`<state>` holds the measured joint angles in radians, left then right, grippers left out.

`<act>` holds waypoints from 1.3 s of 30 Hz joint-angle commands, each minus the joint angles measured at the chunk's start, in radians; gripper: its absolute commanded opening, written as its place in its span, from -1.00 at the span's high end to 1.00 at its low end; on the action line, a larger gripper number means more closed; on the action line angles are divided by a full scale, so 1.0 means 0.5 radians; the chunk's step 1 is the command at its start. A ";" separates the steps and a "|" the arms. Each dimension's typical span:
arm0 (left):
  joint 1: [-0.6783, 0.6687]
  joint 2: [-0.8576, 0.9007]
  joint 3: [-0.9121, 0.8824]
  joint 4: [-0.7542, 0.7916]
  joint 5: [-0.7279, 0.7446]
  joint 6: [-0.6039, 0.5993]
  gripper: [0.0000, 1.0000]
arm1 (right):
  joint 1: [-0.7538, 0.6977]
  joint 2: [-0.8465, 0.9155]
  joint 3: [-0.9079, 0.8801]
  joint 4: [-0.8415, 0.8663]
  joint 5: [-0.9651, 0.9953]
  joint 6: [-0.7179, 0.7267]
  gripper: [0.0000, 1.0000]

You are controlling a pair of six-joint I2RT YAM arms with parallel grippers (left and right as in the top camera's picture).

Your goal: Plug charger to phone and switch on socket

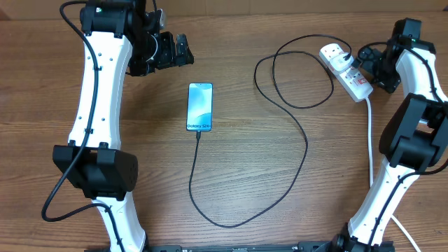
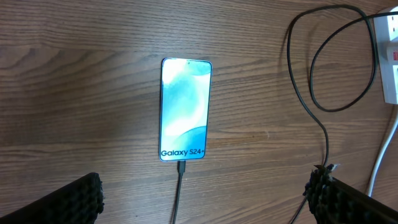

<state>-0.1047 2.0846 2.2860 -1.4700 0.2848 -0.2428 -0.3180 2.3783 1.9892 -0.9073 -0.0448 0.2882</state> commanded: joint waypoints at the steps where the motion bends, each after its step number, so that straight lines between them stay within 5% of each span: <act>1: -0.014 0.009 0.023 0.003 0.021 -0.015 -1.00 | 0.007 0.017 -0.042 0.025 0.006 0.005 -1.00; 39: -0.014 0.008 0.023 0.009 0.021 -0.015 -0.99 | 0.009 0.017 -0.102 -0.029 -0.079 -0.070 -1.00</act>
<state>-0.1047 2.0846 2.2860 -1.4693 0.2848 -0.2428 -0.3252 2.3779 1.9614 -0.8913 -0.0555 0.2913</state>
